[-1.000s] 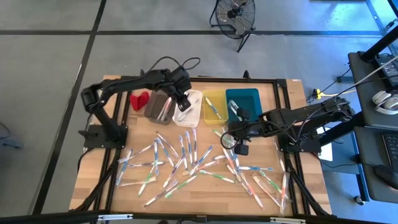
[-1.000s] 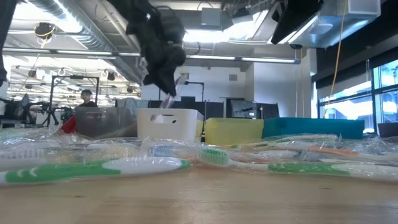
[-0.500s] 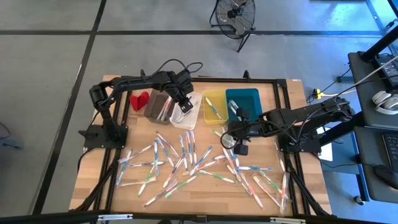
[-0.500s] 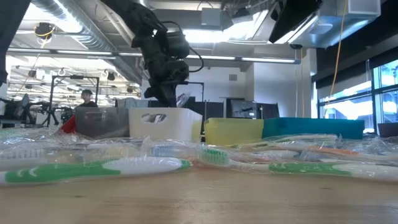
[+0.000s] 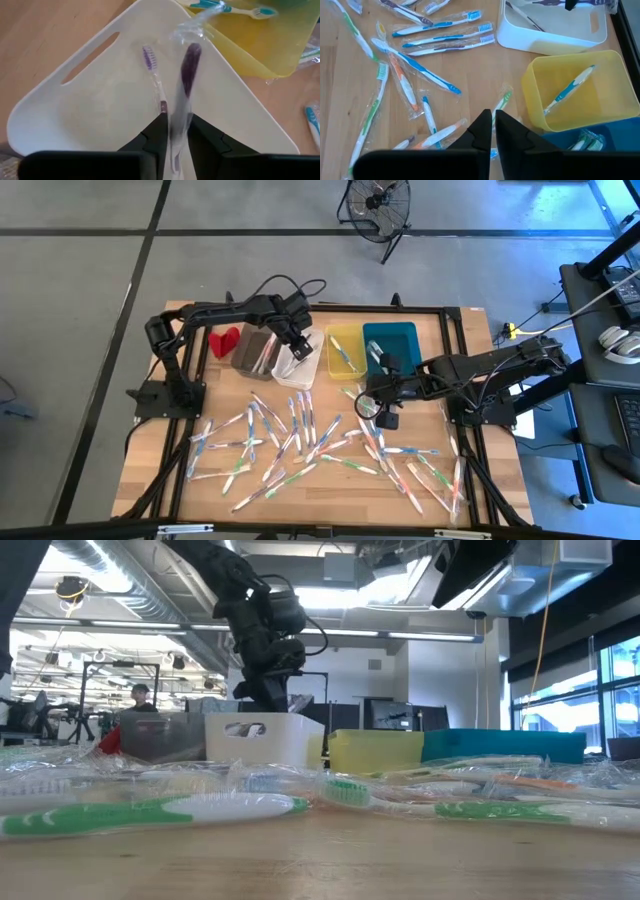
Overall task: Pick & Place Toothbrushes
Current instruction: Put the purple toothbrush into the white bin, then put the green toothbrush into the blue bin
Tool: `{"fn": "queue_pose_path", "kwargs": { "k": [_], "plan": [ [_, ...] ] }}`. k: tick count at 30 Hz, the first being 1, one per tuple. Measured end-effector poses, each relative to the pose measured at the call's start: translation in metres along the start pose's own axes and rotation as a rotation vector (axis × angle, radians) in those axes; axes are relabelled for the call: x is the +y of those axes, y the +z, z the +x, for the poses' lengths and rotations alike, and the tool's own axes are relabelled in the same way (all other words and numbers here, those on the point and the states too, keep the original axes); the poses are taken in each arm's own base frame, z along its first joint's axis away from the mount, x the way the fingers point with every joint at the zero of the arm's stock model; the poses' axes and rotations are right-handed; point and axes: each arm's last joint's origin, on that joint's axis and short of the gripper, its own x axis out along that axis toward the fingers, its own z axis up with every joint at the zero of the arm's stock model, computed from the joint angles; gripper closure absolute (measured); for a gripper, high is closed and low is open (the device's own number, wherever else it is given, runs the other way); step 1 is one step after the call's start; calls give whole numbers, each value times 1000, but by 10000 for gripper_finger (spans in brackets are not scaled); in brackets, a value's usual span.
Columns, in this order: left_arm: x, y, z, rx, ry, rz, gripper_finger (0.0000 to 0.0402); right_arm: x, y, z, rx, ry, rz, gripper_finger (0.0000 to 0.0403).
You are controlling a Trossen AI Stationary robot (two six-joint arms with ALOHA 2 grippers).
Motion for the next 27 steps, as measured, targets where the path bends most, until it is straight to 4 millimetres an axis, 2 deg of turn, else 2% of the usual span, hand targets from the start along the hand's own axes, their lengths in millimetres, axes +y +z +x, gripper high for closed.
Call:
{"fn": "queue_pose_path", "kwargs": {
  "k": [6,14,21,27],
  "plan": [
    [0,1,0,-16,-3,3,295,0,0,0,0,2,4,355],
    [-2,10,-3,-82,-18,17,238,0,0,0,3,8,6,298],
    [-18,35,-37,-156,-32,103,222,4,-4,0,64,162,1,257],
    [-42,47,-62,-202,-57,183,223,3,-10,1,135,157,5,245]
  ]
}}
